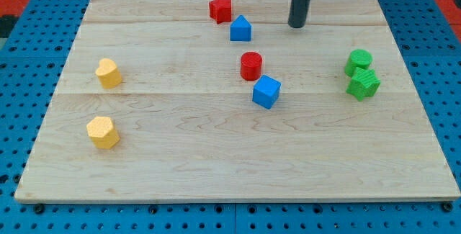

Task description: Bring the triangle above the heart

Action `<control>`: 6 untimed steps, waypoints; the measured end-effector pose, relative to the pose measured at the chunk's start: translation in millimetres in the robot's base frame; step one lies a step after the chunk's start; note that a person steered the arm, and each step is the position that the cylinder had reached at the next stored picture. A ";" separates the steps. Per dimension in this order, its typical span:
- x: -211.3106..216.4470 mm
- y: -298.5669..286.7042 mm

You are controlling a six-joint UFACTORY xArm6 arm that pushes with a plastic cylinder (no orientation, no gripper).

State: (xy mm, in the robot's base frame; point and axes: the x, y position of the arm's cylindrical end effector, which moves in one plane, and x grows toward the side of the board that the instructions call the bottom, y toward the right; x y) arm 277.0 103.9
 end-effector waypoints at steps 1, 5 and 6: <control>1.6 -73.9; 20.9 -185.1; 27.2 -97.0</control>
